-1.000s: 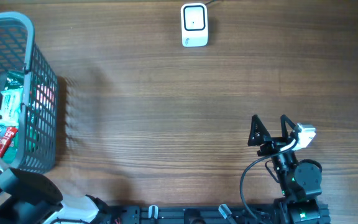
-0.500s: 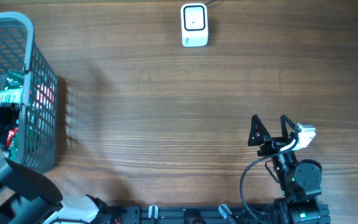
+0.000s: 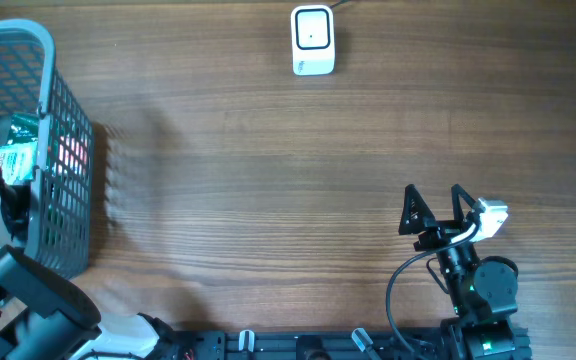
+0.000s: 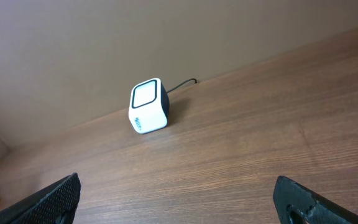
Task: Scan the item barcode
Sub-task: 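Lower the left gripper into the basket and grasp the green-capped jar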
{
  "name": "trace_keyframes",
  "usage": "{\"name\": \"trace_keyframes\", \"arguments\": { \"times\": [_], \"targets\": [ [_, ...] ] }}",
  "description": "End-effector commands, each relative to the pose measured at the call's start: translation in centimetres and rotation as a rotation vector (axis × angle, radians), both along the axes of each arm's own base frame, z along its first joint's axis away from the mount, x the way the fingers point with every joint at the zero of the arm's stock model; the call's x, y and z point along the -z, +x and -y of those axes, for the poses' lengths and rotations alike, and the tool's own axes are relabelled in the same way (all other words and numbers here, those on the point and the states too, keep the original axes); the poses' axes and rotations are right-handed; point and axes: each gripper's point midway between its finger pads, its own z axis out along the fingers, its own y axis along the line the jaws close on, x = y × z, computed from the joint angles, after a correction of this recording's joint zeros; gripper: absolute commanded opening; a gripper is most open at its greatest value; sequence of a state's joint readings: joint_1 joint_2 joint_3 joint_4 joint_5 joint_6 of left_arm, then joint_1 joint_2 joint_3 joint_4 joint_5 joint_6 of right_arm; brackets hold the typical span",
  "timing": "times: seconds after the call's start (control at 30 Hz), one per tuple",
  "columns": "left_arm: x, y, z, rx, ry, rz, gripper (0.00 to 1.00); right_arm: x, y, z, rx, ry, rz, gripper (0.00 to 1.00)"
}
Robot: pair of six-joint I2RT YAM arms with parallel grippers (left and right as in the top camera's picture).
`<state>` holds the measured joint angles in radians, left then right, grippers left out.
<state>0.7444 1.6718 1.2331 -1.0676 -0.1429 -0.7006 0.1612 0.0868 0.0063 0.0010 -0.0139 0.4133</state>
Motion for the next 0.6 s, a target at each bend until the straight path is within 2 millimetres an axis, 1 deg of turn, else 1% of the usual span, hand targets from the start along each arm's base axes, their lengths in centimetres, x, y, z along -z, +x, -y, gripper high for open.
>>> {"name": "trace_keyframes", "arguments": {
  "times": [0.0, 0.13, 0.27, 0.33, 0.4, 0.47, 0.57],
  "targets": [
    [0.9, -0.2, 0.5, 0.008, -0.022, 0.005, 1.0, 0.0, 0.0, 0.1, 0.008, -0.018, 0.005, 1.0],
    [1.3, -0.4, 0.7, 0.009, -0.031, 0.0, 0.98, 0.0, 0.0, 0.1, 0.008, -0.018, 0.005, 1.0],
    [2.0, -0.8, 1.1, 0.009, -0.039, -0.009, 0.89, 0.0, 0.0, 0.1, 0.008, -0.018, 0.005, 1.0],
    [2.4, -0.8, 1.1, 0.009, -0.039, -0.009, 0.88, 0.0, 0.0, 0.1, 0.008, -0.018, 0.005, 1.0],
    [2.5, -0.8, 1.1, 0.009, -0.037, -0.007, 0.85, 0.0, 0.0, 0.1, 0.008, -0.018, 0.005, 1.0],
    [2.5, -0.7, 1.0, 0.009, -0.034, -0.004, 0.8, 0.0, 0.0, 0.1, 0.008, -0.018, 0.005, 1.0],
    [2.5, -0.6, 0.9, 0.009, -0.028, 0.002, 0.69, 0.0, 0.0, 0.1, 0.008, -0.018, 0.005, 1.0]
  ]
}}
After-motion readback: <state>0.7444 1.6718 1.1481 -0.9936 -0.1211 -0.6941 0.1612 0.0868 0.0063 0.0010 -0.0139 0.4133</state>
